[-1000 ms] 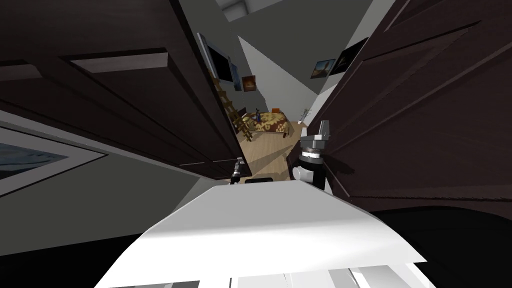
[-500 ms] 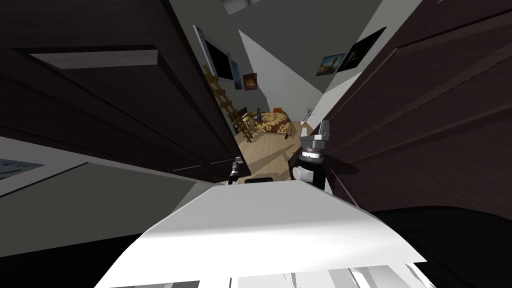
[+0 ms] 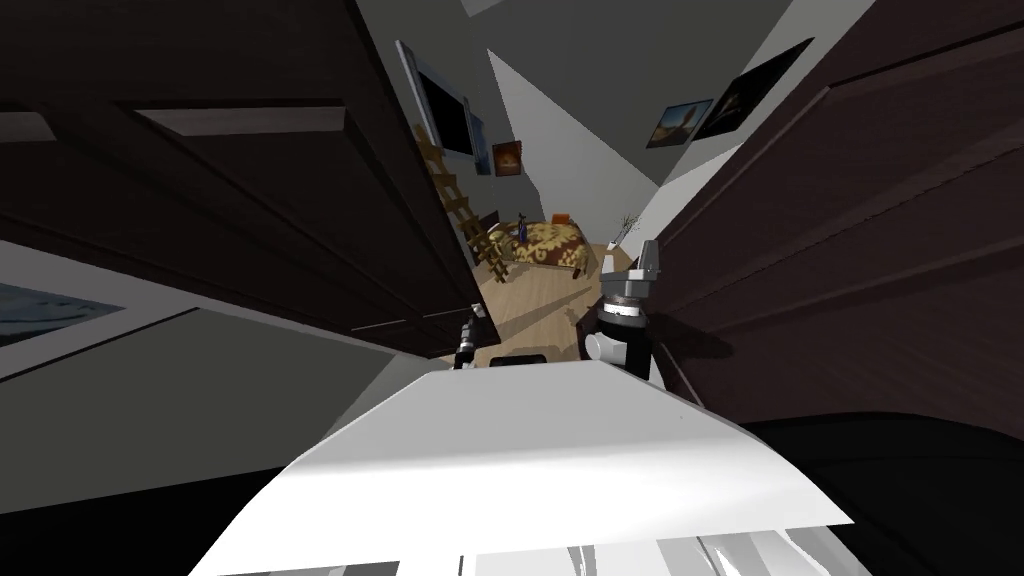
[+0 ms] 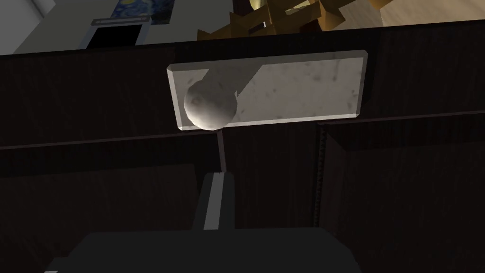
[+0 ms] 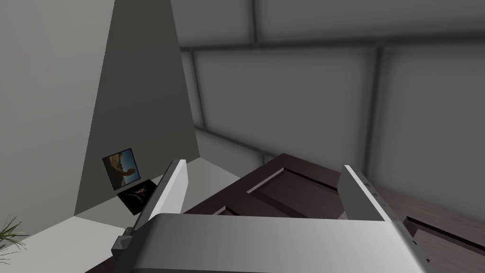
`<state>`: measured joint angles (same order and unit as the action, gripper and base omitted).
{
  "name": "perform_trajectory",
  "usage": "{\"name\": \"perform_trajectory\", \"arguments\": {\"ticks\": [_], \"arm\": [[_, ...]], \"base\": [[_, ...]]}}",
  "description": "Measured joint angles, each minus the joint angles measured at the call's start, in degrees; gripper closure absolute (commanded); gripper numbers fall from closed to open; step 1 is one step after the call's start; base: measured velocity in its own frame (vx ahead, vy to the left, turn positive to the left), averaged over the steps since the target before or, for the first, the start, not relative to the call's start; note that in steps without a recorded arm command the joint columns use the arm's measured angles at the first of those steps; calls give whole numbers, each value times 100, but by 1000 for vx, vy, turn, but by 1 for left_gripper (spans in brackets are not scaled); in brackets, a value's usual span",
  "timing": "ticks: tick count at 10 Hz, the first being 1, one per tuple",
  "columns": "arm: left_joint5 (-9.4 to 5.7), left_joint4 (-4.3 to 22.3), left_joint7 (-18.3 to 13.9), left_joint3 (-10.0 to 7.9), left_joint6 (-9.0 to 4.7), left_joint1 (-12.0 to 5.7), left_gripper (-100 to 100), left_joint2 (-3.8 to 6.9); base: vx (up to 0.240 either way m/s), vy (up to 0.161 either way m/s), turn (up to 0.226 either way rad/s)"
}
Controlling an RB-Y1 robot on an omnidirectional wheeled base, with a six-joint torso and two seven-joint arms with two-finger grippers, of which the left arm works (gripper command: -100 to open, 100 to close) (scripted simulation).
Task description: Push the door open
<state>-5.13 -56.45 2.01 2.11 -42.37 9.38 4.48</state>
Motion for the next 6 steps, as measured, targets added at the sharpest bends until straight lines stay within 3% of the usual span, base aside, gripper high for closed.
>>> {"name": "perform_trajectory", "arguments": {"ticks": [3, 6], "arm": [[-52, -122, -23, 9, 12, 112, -100, -122], [-60, -79, -17, -10, -26, 102, -100, -101]], "base": [[-186, -85, 39], [152, -1, -22]]}}
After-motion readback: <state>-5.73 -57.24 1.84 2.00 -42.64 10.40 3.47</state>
